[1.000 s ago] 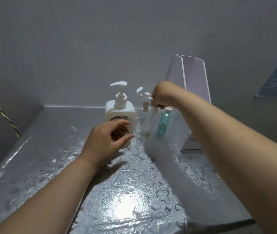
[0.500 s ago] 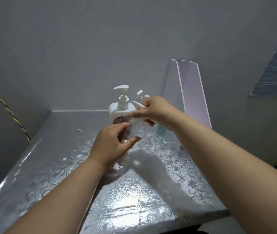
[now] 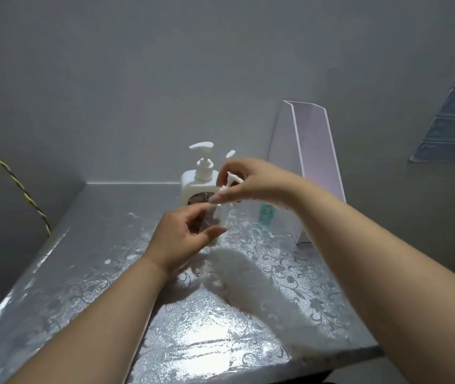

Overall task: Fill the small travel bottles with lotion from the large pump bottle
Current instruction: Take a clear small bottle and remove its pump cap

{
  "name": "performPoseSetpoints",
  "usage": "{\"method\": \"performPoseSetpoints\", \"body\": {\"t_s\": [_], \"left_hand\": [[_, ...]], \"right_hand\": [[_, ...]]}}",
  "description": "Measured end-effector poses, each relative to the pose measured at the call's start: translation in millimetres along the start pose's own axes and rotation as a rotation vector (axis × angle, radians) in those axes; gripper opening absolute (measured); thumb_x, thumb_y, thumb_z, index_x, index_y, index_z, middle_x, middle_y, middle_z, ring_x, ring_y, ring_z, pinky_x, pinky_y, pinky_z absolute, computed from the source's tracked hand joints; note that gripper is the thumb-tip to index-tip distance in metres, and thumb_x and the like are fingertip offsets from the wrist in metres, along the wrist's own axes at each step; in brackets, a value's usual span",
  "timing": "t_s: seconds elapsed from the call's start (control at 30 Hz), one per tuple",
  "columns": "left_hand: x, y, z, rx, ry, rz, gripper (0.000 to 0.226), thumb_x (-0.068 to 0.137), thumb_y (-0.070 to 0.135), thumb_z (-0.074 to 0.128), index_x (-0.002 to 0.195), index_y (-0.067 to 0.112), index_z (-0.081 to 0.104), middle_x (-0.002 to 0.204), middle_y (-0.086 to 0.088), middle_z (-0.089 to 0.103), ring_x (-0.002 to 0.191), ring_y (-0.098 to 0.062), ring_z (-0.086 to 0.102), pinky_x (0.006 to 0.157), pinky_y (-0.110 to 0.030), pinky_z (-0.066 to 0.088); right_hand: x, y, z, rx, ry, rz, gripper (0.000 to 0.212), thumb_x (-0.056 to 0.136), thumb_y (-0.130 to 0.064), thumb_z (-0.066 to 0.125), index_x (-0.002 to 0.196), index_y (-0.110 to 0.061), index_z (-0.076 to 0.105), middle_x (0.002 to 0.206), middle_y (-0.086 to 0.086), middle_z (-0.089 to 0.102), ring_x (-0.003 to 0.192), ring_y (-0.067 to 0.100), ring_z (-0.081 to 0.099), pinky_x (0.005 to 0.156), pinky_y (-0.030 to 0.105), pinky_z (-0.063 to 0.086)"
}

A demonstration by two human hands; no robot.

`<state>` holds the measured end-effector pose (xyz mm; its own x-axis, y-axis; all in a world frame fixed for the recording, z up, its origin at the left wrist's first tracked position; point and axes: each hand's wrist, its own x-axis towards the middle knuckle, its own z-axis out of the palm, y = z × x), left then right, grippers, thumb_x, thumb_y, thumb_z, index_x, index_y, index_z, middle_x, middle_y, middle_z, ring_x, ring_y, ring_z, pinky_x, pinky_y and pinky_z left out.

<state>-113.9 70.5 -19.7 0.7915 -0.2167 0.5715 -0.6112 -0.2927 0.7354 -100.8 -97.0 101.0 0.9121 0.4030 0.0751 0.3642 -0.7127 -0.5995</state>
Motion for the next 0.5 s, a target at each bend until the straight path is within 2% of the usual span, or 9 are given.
{"method": "performPoseSetpoints", "body": {"t_s": [0.07,0.1,0.17,0.23,0.3,0.33,0.37,0.43,0.5], "left_hand": [[0.2,-1.0,-1.4,0.015,0.001,-0.001,0.033,0.071,0.052,0.077,0.099,0.044,0.063,0.086,0.018,0.073,0.080,-0.001,0.069,0.073,-0.012,0.051],[0.2,-1.6,-2.2,0.020,-0.003,-0.005,0.034,0.069,0.050,0.076,0.101,0.042,0.064,0.087,0.017,0.073,0.080,-0.001,0.070,0.073,-0.013,0.052],[0.5,-3.3,-4.5,0.054,-0.002,0.000,0.039,0.068,0.052,0.074,0.102,0.035,0.066,0.088,0.016,0.072,0.080,0.000,0.069,0.073,-0.013,0.052],[1.3,-4.5,-6.7,0.102,0.010,0.027,0.043,0.068,0.059,0.077,0.102,0.035,0.066,0.088,0.019,0.071,0.081,0.000,0.067,0.072,-0.012,0.051],[1.9,-5.8,-8.0,0.123,0.023,0.047,0.044,0.066,0.061,0.073,0.103,0.038,0.065,0.090,0.022,0.069,0.082,0.001,0.067,0.073,-0.012,0.051],[1.9,-6.8,-8.1,0.129,0.024,0.050,0.045,0.066,0.062,0.070,0.103,0.038,0.066,0.092,0.023,0.069,0.084,0.001,0.066,0.074,-0.012,0.051],[2.0,-8.0,-8.0,0.138,0.021,0.052,0.048,0.065,0.063,0.069,0.105,0.036,0.067,0.093,0.022,0.069,0.085,0.001,0.066,0.075,-0.012,0.051],[2.2,-9.7,-7.8,0.159,0.014,0.059,0.059,0.064,0.067,0.068,0.108,0.028,0.070,0.096,0.018,0.070,0.088,0.001,0.066,0.077,-0.013,0.051],[2.2,-10.3,-8.2,0.178,0.018,0.070,0.070,0.062,0.072,0.066,0.111,0.023,0.071,0.098,0.016,0.069,0.089,0.000,0.065,0.080,-0.011,0.050]], "right_hand": [[0.3,-4.3,0.6,-0.153,0.031,-0.016,0.025,0.076,-0.031,0.078,0.091,-0.014,0.066,0.069,-0.006,0.054,0.065,0.010,0.057,0.064,0.025,0.046],[-0.2,-5.8,-1.7,-0.174,0.008,-0.036,0.022,0.076,-0.025,0.078,0.094,-0.017,0.066,0.076,-0.006,0.059,0.071,0.011,0.060,0.070,0.027,0.048],[-2.6,-8.9,-10.0,-0.188,-0.137,-0.046,0.040,0.075,-0.014,0.078,0.111,-0.024,0.063,0.103,-0.007,0.064,0.093,0.013,0.062,0.087,0.029,0.049],[-3.3,-14.1,-15.8,-0.223,-0.230,0.007,0.049,0.074,-0.024,0.079,0.119,-0.027,0.058,0.114,-0.007,0.062,0.100,0.014,0.060,0.089,0.027,0.049],[1.3,-16.0,-17.0,-0.362,-0.148,0.018,0.036,0.076,-0.041,0.074,0.105,-0.022,0.066,0.096,-0.006,0.066,0.088,0.013,0.062,0.078,0.026,0.048],[4.5,-16.2,-15.9,-0.416,-0.110,0.010,0.031,0.077,-0.043,0.073,0.096,-0.019,0.069,0.086,-0.005,0.068,0.079,0.012,0.063,0.073,0.025,0.048],[6.7,-15.9,-14.3,-0.441,-0.100,-0.005,0.026,0.078,-0.039,0.073,0.091,-0.017,0.071,0.079,-0.005,0.069,0.073,0.011,0.063,0.072,0.024,0.049],[8.5,-16.6,-12.6,-0.469,-0.114,-0.044,0.018,0.077,-0.023,0.077,0.093,-0.017,0.071,0.076,-0.011,0.065,0.075,0.010,0.060,0.070,0.021,0.048],[7.0,-18.3,-13.0,-0.448,-0.158,-0.052,0.031,0.075,-0.015,0.078,0.103,-0.021,0.068,0.083,-0.014,0.060,0.085,0.010,0.056,0.073,0.018,0.046]]}}
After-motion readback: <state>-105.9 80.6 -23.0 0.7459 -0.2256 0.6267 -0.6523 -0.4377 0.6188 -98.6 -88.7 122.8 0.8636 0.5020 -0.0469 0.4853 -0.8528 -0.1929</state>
